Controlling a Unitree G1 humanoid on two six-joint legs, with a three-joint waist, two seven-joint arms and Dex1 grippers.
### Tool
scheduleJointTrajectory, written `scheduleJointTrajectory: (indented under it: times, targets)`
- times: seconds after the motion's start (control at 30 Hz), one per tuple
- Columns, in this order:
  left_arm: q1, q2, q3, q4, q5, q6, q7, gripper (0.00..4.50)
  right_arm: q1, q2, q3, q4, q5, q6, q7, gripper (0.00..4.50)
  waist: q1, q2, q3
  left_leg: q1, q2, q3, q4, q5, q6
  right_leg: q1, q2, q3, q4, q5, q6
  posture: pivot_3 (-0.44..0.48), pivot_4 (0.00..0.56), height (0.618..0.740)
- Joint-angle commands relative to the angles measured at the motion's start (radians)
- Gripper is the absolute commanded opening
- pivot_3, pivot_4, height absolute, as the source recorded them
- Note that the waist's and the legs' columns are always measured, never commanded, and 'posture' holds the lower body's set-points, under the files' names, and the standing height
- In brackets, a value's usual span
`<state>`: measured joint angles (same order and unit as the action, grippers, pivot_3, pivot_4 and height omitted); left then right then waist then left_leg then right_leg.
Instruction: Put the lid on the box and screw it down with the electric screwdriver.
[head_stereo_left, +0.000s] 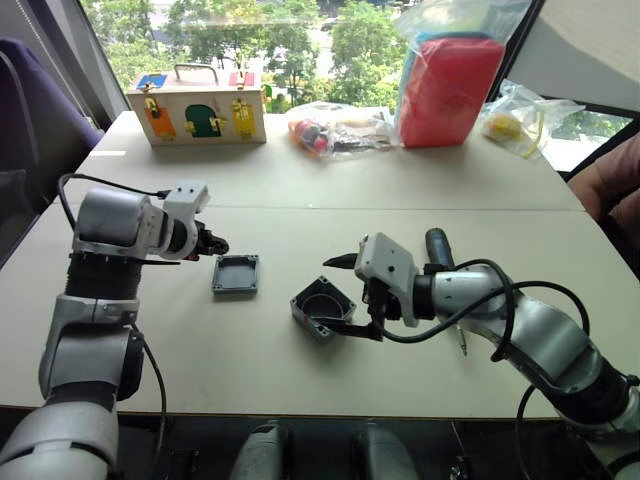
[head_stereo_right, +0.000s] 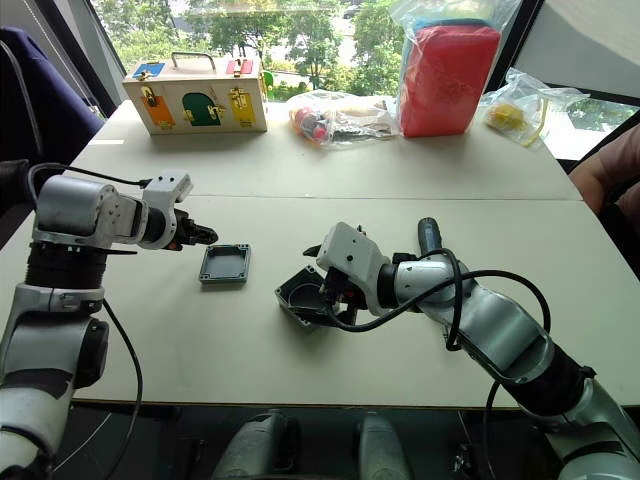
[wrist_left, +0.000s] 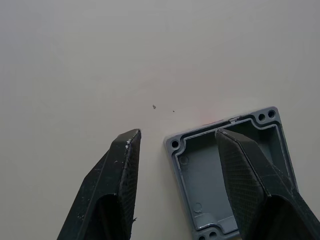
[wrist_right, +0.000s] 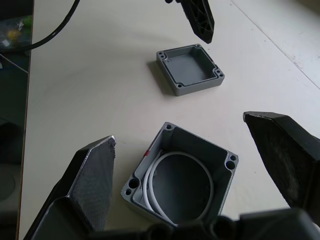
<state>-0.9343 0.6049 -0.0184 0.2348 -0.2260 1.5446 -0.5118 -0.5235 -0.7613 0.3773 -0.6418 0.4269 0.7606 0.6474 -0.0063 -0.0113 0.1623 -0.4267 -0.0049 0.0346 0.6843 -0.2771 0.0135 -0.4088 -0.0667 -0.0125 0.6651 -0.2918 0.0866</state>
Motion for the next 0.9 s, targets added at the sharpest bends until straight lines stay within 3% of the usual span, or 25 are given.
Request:
scheduleJointTrajectory:
  times: [0.03,0.33,0.6,0.7,0.83,0.9]
  targets:
    - [0.006,-0.008,0.009,-0.019,-0.002,0.001,0.031,2.41,-0.003,0.01,-0.031,-0.044,-0.017,0.014,0.002,4.5,0.0,0.0,0.0,0.0,0.0,0.0,0.0,0.0,0.0,0.0,0.0,0.0,0.0,0.0,0.0,0.0,0.15,0.74]
    - [0.073,-0.017,-0.035,-0.027,-0.009,-0.007,0.064,2.41,0.006,0.04,-0.062,-0.07,-0.015,0.077,-0.013,4.5,0.0,0.0,0.0,0.0,0.0,0.0,0.0,0.0,0.0,0.0,0.0,0.0,0.0,0.0,0.0,0.0,0.15,0.74]
    - [0.115,-0.064,-0.032,0.013,0.002,-0.046,0.097,2.41,0.045,0.11,-0.14,-0.086,0.107,0.198,-0.009,4.5,0.012,0.002,-0.002,0.002,-0.001,0.0,0.0,-0.002,0.003,0.002,-0.001,0.0,0.001,0.0,0.0,0.0,0.15,0.74]
    - [0.131,-0.073,-0.029,0.004,0.0,-0.046,0.104,1.75,0.043,0.106,-0.15,-0.092,0.12,0.22,-0.013,4.5,0.019,0.002,-0.003,0.004,-0.001,0.0,0.0,-0.002,0.003,0.004,-0.002,0.0,0.001,0.0,0.0,0.0,0.15,0.74]
    - [0.14,-0.095,-0.011,-0.009,0.002,-0.041,0.127,0.22,0.034,0.098,-0.157,-0.095,0.126,0.241,-0.012,4.5,0.019,0.003,-0.004,0.006,-0.002,0.0,-0.001,-0.002,0.003,0.005,-0.004,0.0,0.001,0.0,0.0,0.0,0.15,0.74]
    - [0.145,-0.109,0.002,-0.019,0.005,-0.038,0.141,0.02,0.028,0.092,-0.158,-0.095,0.127,0.25,-0.011,4.5,0.02,0.006,-0.006,0.007,-0.003,0.0,-0.001,-0.002,0.003,0.006,-0.004,0.0,0.001,0.0,0.0,0.0,0.15,0.74]
